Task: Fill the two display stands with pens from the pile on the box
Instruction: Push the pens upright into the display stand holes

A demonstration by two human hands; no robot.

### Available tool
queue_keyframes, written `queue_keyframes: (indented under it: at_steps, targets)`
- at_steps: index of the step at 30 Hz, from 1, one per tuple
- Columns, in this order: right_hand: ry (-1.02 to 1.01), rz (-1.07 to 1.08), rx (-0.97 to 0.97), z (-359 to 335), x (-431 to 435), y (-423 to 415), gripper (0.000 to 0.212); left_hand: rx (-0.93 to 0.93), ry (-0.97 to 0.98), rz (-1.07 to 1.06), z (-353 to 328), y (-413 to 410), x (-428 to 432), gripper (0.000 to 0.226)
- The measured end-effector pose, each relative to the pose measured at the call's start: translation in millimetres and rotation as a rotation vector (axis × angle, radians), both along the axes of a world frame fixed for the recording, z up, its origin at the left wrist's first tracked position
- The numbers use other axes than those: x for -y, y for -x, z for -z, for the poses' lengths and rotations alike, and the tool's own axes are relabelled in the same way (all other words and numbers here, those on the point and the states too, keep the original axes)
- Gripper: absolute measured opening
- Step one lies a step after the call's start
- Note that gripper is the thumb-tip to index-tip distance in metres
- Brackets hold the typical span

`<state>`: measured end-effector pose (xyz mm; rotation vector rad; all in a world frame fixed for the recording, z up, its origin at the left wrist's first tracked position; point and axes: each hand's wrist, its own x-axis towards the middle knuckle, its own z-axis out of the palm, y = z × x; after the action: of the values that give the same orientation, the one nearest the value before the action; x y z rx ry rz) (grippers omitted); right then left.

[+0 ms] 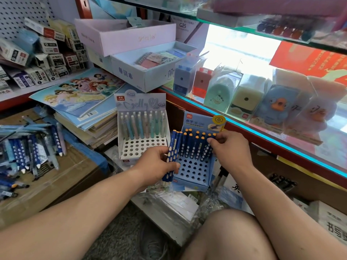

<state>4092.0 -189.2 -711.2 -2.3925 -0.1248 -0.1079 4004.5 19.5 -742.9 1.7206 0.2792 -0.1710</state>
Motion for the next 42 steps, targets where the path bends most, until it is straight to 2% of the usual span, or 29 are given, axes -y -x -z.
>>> queue_keyframes:
  at_steps: [4,7,16,20,28,30,33,34,39,42]
  targets:
    - [0.118,-0.026,0.057,-3,-7,-1,0.024,-0.001,0.004,0.015,-2,2,2,0.014]
    - [0.169,-0.016,0.066,-4,-11,-2,0.022,0.003,-0.006,0.021,-3,3,3,0.013]
    - [0.162,-0.005,-0.054,10,-8,-7,0.022,-0.006,-0.015,0.022,-2,5,5,0.016]
    - [0.217,-0.028,-0.078,16,-8,-10,0.014,0.0,-0.029,0.028,-3,6,6,0.013]
    - [0.315,0.008,-0.085,5,-10,-4,0.024,0.003,-0.017,0.033,-6,8,8,0.013]
    - [0.185,-0.027,-0.092,-1,-13,7,0.026,-0.002,0.002,0.029,-6,8,8,0.014]
    - [-0.341,-0.16,-0.264,-12,-26,26,0.018,-0.006,0.049,0.044,-9,6,11,0.018]
    - [-0.418,-0.21,-0.296,-14,-28,29,0.015,-0.003,0.06,0.054,-10,6,13,0.019]
    - [-0.386,-0.341,-0.282,-13,-31,30,0.009,0.01,0.056,0.082,-10,4,18,0.022]
    - [-0.471,-0.226,-0.208,-16,-25,28,0.012,0.021,0.022,0.03,-7,0,17,0.022]
